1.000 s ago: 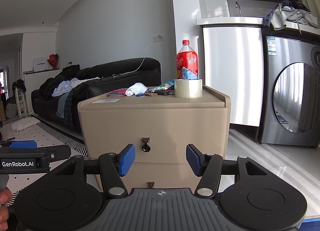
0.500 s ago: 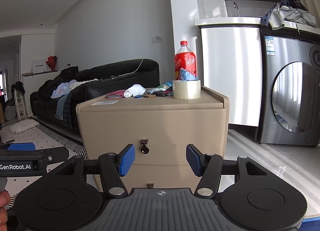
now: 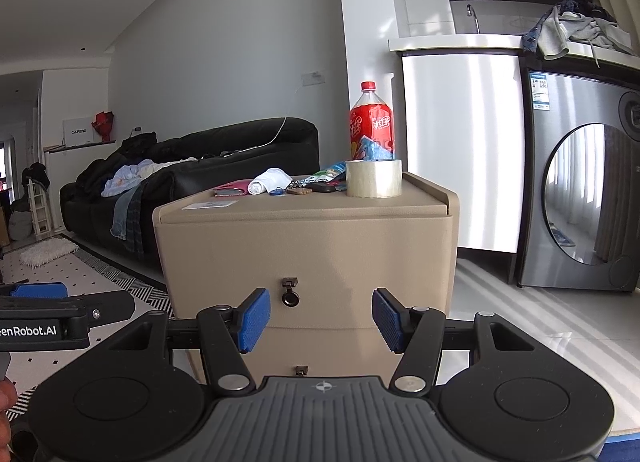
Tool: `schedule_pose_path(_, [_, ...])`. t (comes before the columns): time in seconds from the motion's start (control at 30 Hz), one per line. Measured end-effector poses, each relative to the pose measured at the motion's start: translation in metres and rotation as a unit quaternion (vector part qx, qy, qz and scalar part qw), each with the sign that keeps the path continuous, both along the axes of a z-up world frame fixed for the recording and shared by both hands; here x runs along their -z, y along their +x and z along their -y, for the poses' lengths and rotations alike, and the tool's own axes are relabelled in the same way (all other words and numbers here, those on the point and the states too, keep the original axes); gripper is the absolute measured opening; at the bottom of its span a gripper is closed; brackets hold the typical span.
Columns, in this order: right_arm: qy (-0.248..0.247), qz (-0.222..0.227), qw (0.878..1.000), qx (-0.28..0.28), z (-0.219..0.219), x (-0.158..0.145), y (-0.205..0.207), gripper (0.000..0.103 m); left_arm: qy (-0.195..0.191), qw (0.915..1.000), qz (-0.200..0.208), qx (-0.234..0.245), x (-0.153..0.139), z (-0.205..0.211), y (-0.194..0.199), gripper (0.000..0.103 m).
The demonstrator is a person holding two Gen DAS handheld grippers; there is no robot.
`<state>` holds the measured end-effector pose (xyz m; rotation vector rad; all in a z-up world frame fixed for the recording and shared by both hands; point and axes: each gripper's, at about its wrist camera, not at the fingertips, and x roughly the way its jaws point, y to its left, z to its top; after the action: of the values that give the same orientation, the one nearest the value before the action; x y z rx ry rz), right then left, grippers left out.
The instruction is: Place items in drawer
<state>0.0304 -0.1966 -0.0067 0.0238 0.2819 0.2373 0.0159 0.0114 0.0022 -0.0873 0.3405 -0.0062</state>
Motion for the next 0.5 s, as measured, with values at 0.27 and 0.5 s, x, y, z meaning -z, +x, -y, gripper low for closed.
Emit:
schedule_pose_path(0.27, [0.000, 0.000, 1.000, 0.002, 0.0002, -0.0007, -0.0009, 0.060, 0.000, 1.0000, 0.002, 0.001, -0.0007, 0.0001, -0.0004, 0.103])
schedule_pose_path(0.5, [0.000, -0.001, 1.000, 0.002, 0.0003, -0.0001, -0.0009, 0.060, 0.001, 1.0000, 0.003, 0.003, -0.0009, 0.0002, -0.0020, 0.103])
